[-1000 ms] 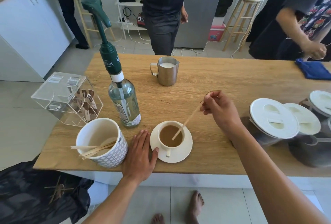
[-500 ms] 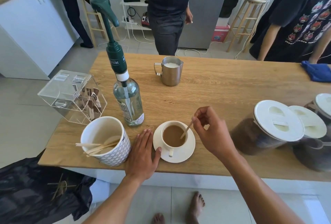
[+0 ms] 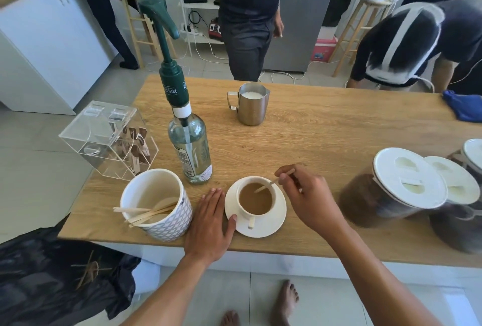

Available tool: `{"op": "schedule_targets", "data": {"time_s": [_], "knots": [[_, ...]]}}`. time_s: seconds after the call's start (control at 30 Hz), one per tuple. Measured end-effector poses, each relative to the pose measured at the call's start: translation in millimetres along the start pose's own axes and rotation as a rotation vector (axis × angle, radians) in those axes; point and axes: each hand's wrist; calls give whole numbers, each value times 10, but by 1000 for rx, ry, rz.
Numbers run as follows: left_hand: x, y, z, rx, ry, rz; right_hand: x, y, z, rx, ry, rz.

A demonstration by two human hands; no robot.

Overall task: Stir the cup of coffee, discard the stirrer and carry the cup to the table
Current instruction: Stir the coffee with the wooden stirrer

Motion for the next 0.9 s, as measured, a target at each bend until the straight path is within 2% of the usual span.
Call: {"op": "schedule_targets", "data": {"time_s": [0.1,0.23,0.37,0.43,0.5,0.63,0.77,0.9], "knots": [[6,1,-1,2,2,-5,-4,17,37,-61,12,47],[7,-1,1,5,3,-6,13,-11,3,7,31,71],[7,7,-8,8,-7,-2,-11,10,55,-77,6,100],[12,2,-9,12,-4,0,-9,1,50,-28,30,132],[12,1,-10,13,-9,0,-19,-14,56,21,26,117],[6,7,-11,9,-18,1,-43,29,106,-54,-21,113],[12,1,-6,10,-15,1,-58,26,80,34,3,118],[11,5,-16,11,-13,4,-52,60,143,-19,7,115]]}}
Point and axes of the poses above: each hand's wrist, its own y-axis away from the middle knuckle, its own z-axis out of the palm, x = y × z, and after that the axes turned 1 degree about -y, right-handed
